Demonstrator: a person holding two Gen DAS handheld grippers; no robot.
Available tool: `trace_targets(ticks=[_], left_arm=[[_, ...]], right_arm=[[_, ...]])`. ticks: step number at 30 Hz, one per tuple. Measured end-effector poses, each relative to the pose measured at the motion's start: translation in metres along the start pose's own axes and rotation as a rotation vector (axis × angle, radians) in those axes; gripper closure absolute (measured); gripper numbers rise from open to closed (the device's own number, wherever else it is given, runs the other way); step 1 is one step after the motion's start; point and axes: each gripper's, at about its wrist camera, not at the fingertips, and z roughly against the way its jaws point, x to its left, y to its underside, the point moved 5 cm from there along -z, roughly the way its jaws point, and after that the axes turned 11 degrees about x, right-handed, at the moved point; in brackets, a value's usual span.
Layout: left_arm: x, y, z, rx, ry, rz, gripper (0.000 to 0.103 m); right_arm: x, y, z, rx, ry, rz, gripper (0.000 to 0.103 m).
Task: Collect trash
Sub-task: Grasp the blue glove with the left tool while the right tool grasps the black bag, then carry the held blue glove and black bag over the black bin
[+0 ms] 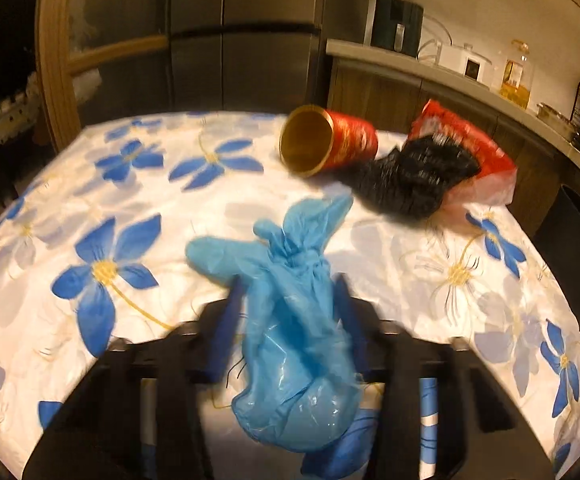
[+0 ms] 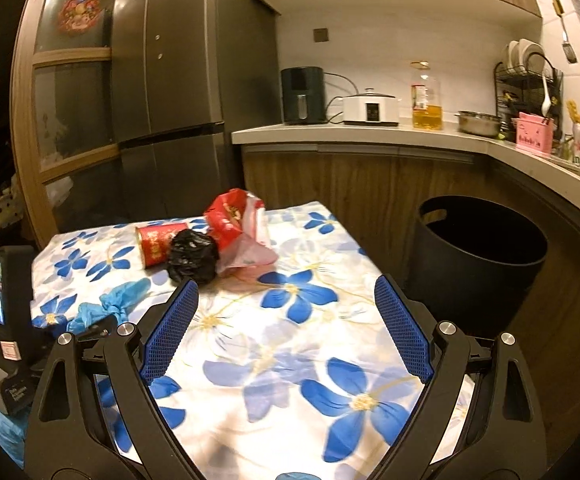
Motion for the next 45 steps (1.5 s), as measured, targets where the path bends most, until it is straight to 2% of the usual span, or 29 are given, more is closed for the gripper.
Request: trace_targets(ticks=[3, 5, 7, 12, 17, 28, 30, 33, 40, 45], left_arm=[[0.004, 0.002, -0.005, 0.028, 0.037, 0.015, 0.089], [0.005, 0.003, -0.004, 0.030, 0.047, 0.015, 0.097], [0.005, 0.004, -0.003, 0.030, 0.055, 0.015, 0.100], [0.015, 0.003, 0.013, -0.009, 0.085, 0.039, 0.101], [0.028, 0.001, 0.033, -0.066, 0.078, 0.043, 0.101], [0.056, -0.009, 0.046, -0.101, 0.079, 0.070, 0.101], [0.059, -0.010, 0.046, -0.105, 0.083, 0.068, 0.101], [0.061, -0.012, 0.046, -0.107, 0.087, 0.066, 0.101], [0.066, -0.013, 0.044, -0.101, 0.094, 0.076, 0.101], [0.065, -0.013, 0.045, -0.106, 0.090, 0.073, 0.101]], right_arm=[[0.011, -0.001, -0.007, 0.006, -0.014, 0.019, 0.015], [0.018, -0.002, -0.013, 0.012, -0.027, 0.031, 0.015], [0.025, -0.003, -0.019, 0.018, -0.039, 0.040, 0.015], [0.045, -0.011, -0.040, 0.031, -0.085, 0.059, 0.015], [0.066, -0.020, -0.066, 0.045, -0.126, 0.076, 0.023], [0.094, -0.037, -0.122, 0.091, -0.127, 0.097, 0.031], [0.096, -0.039, -0.131, 0.103, -0.124, 0.098, 0.035], [0.101, -0.038, -0.141, 0.123, -0.125, 0.106, 0.047], [0.113, -0.028, -0.149, 0.161, -0.153, 0.145, 0.093], [0.114, -0.024, -0.134, 0.152, -0.191, 0.150, 0.099]])
